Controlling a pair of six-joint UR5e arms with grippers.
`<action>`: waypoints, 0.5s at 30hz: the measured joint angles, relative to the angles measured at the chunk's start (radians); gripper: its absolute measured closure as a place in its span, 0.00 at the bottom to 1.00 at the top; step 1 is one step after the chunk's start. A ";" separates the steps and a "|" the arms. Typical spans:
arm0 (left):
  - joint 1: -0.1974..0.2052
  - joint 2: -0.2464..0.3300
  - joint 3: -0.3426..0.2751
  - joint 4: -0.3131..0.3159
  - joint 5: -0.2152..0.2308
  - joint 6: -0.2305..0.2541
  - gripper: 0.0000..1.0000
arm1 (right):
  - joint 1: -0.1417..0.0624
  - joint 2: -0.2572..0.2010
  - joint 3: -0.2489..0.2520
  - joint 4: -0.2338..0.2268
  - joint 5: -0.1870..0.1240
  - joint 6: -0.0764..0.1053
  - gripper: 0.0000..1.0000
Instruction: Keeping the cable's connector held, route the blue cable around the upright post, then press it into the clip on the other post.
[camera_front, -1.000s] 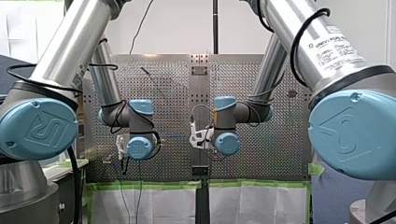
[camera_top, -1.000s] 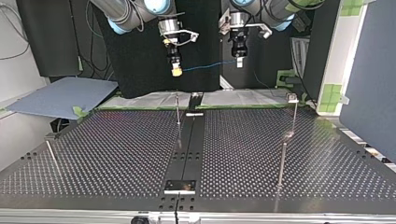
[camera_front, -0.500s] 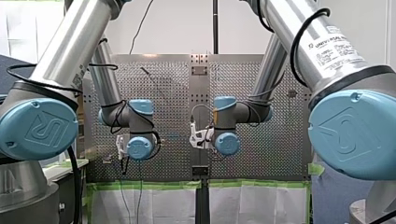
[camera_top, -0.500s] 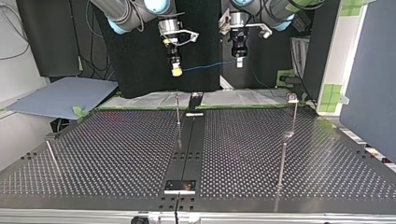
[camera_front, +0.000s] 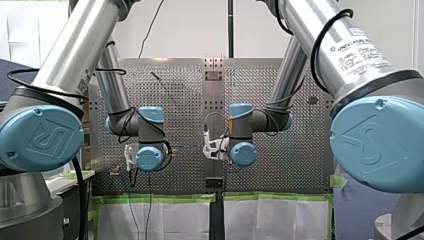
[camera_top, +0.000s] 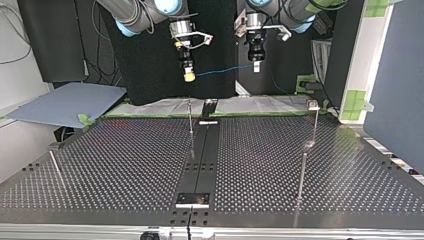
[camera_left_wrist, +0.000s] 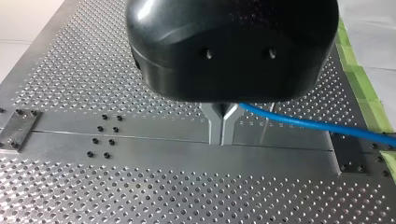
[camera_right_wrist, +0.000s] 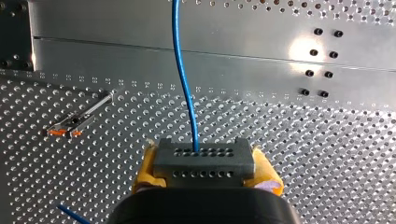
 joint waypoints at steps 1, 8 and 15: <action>0.000 0.000 0.000 0.000 0.000 0.000 1.00 | 0.000 0.000 0.000 0.000 0.000 0.000 1.00; -0.001 -0.001 0.000 -0.001 -0.001 0.001 1.00 | 0.000 0.000 0.000 0.000 0.000 0.000 1.00; -0.046 -0.006 -0.001 -0.020 -0.053 0.004 1.00 | 0.017 0.029 -0.027 0.029 0.001 -0.003 1.00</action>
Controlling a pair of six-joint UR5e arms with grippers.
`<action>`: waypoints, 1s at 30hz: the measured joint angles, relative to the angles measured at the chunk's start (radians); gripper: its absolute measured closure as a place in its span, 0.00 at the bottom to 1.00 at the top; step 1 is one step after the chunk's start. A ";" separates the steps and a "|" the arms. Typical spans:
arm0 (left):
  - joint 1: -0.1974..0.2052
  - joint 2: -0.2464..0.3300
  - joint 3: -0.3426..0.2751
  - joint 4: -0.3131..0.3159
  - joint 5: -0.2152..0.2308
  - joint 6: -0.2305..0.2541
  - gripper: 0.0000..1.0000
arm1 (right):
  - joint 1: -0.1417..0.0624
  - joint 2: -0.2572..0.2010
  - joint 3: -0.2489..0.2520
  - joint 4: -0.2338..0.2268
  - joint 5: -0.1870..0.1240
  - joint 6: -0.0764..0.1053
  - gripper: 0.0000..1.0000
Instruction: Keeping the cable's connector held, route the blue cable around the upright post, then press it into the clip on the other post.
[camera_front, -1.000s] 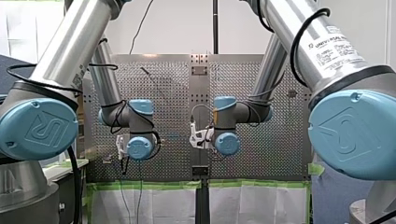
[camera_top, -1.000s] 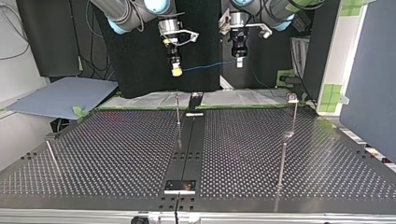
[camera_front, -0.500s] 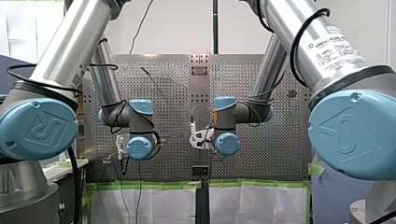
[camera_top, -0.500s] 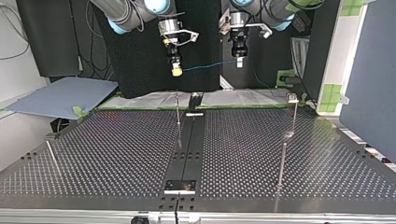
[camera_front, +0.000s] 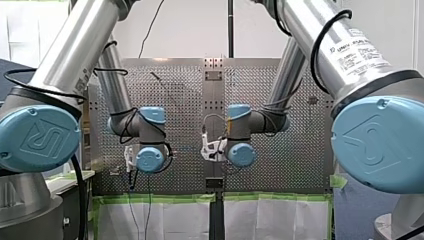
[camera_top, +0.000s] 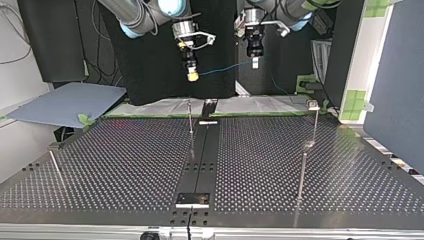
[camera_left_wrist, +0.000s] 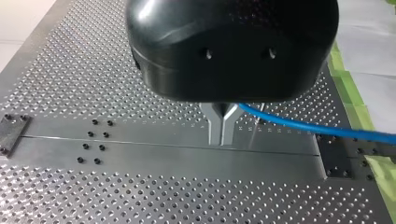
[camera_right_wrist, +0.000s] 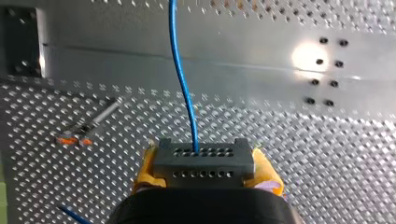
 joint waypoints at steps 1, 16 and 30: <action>-0.004 0.000 0.000 -0.001 -0.008 0.000 1.00 | 0.002 0.008 -0.005 0.008 0.000 0.000 1.00; -0.011 0.000 0.000 -0.002 -0.022 0.000 1.00 | 0.005 0.091 -0.017 0.156 0.000 0.000 1.00; -0.013 0.077 0.002 -0.070 -0.049 -0.026 1.00 | -0.003 0.033 -0.025 0.220 0.033 0.032 1.00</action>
